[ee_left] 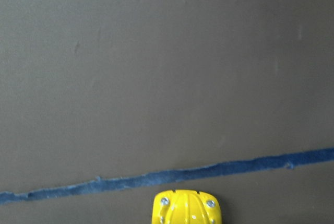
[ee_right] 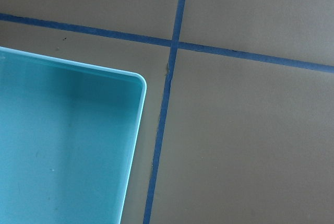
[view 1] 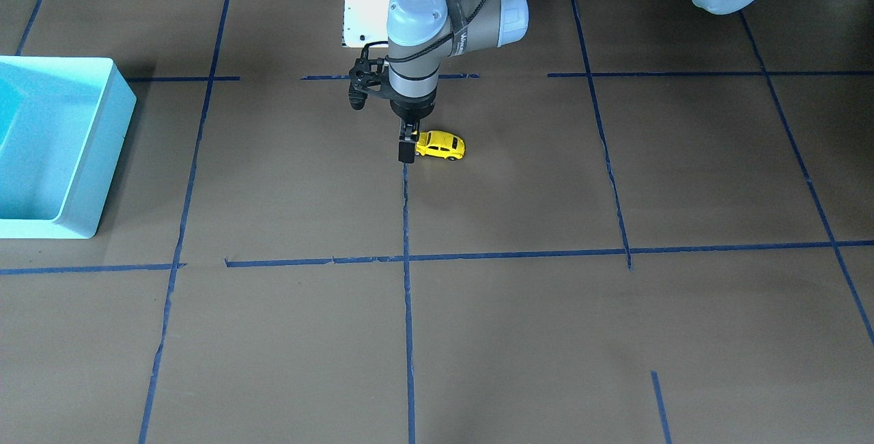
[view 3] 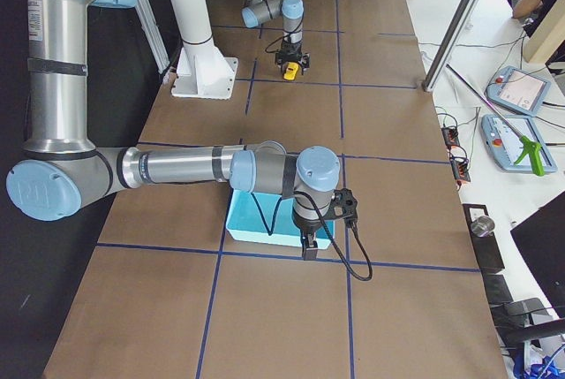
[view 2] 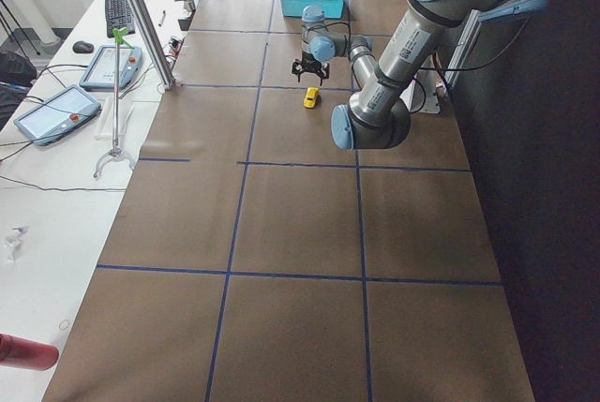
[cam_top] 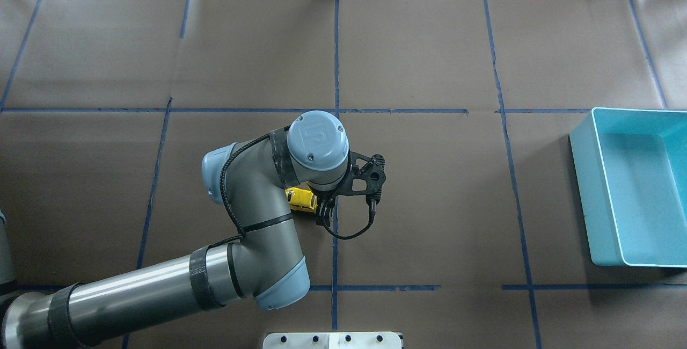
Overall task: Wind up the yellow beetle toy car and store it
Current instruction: 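Close the left gripper on the yellow car, pressing it to the table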
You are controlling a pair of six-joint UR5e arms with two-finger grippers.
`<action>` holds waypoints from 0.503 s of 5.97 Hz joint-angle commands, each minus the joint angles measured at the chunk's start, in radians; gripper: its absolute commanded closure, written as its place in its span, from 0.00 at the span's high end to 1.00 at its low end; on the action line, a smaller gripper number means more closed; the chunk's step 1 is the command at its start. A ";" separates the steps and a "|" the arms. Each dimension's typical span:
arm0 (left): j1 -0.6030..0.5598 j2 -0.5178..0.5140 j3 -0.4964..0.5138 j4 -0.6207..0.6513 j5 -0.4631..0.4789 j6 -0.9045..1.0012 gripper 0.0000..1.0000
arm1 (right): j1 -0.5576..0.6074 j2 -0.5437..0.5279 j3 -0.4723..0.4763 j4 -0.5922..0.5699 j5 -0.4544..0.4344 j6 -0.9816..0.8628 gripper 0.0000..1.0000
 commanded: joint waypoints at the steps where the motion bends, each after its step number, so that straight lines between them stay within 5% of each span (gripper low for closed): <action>1: 0.008 -0.048 0.015 0.148 0.022 0.022 1.00 | 0.000 0.000 0.000 0.000 0.001 0.000 1.00; 3: 0.021 -0.068 0.009 0.241 0.029 0.028 1.00 | 0.000 0.000 0.000 0.000 0.001 0.000 1.00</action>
